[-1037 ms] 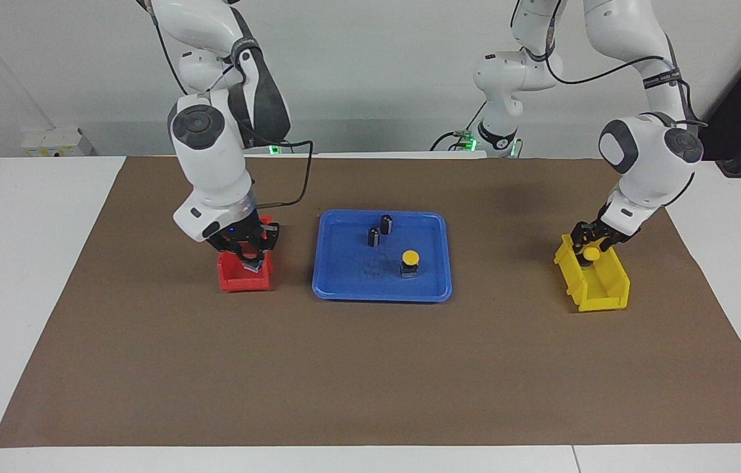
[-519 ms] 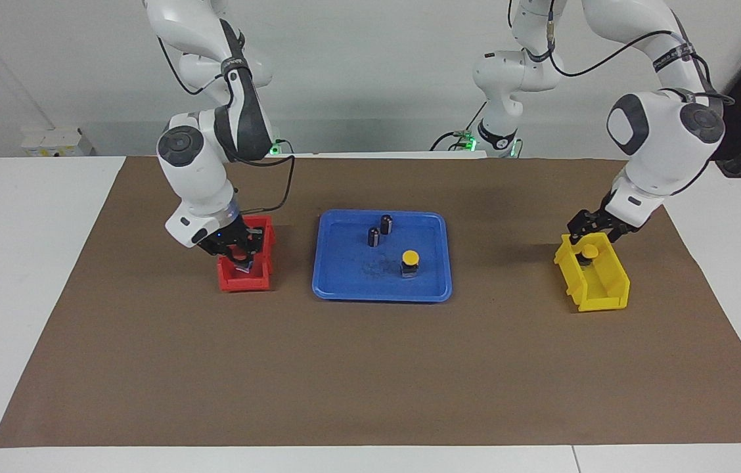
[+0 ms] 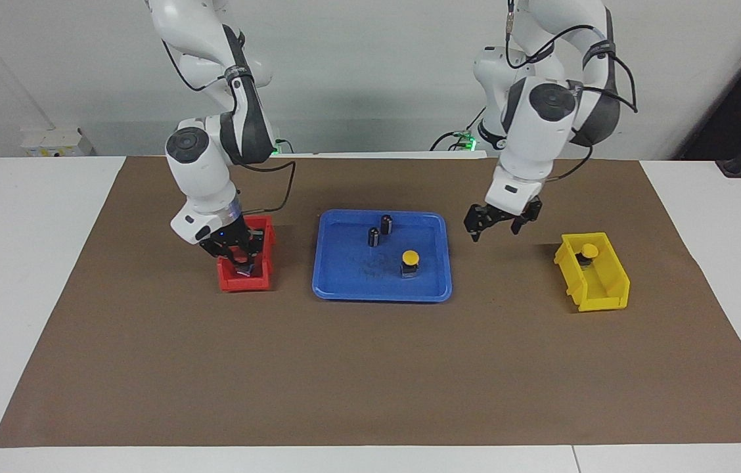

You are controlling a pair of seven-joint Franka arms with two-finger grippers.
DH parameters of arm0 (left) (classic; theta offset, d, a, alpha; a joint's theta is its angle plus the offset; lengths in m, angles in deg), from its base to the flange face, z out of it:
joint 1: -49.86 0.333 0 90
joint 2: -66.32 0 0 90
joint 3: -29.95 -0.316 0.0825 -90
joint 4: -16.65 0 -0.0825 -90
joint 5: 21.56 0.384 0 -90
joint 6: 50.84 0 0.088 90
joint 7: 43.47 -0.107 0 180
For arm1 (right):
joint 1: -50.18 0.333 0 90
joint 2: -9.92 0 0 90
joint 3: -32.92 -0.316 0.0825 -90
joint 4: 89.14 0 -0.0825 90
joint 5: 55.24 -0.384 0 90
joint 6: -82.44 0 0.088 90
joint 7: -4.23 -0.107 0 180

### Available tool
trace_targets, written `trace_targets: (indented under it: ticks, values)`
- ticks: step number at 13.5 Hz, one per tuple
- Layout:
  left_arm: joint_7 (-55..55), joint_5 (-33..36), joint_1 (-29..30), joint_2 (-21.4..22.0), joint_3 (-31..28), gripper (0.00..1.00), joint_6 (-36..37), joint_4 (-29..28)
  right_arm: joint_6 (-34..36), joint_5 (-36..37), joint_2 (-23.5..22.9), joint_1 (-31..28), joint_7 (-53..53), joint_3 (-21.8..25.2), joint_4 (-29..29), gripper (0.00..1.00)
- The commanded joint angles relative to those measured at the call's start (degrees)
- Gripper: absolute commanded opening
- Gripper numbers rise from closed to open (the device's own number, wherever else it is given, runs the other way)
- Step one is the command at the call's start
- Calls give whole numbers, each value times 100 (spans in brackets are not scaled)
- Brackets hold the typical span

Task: Sort red and yellow buttons by color
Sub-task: 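Reach the left gripper to the last yellow button and grasp it, then carry the yellow button toward the yellow bin while the right gripper withdraws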

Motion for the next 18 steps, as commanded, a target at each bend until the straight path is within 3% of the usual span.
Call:
trace_targets:
  ticks: [1, 2, 3, 4, 7, 10, 13, 14, 15, 16, 18]
  values:
    - [35, -165, -384, -424, -112, 100, -450, 126, -185, -131, 179, -47, 176, -40, -241, 27]
    - [-34, -165, -394, -504, -103, 100, -574, 125, -229, -123, 179, -29, 158, -40, -259, 35]
    - [-70, -165, -420, -531, -68, 100, -653, 125, -229, -123, 179, -38, 175, -40, -250, 56]
    - [-148, -165, -499, -609, -33, 100, -715, 134, -186, -123, 179, -47, 193, -40, -224, 70]
    - [-167, -165, -570, -724, -24, 99, -847, 126, 427, -123, 170, -108, 359, -31, 143, 76]
    - [-158, -173, -631, -856, -7, 94, -891, 134, 1839, -114, 240, -143, 448, 13, 1135, 77]
    - [-149, -182, -632, -979, -7, 88, -1058, 169, 3561, -105, 433, -353, 431, 22, 2347, 100]
    - [-140, -191, -632, -997, -7, 77, -1050, 187, 4020, -105, 434, -520, 431, 22, 2734, 99]
    - [-45, -321, -632, -1006, -24, 13, -1024, 213, 4399, -96, 434, -678, 431, 22, 3042, 100]
    - [0, -540, -623, -1014, -33, 2, -954, 309, 4724, -96, 442, -810, 448, 31, 3298, 100]
    - [-9, -542, -588, -1023, -33, 1, -839, 371, 5165, 0, 442, -926, 448, 66, 3738, 100]
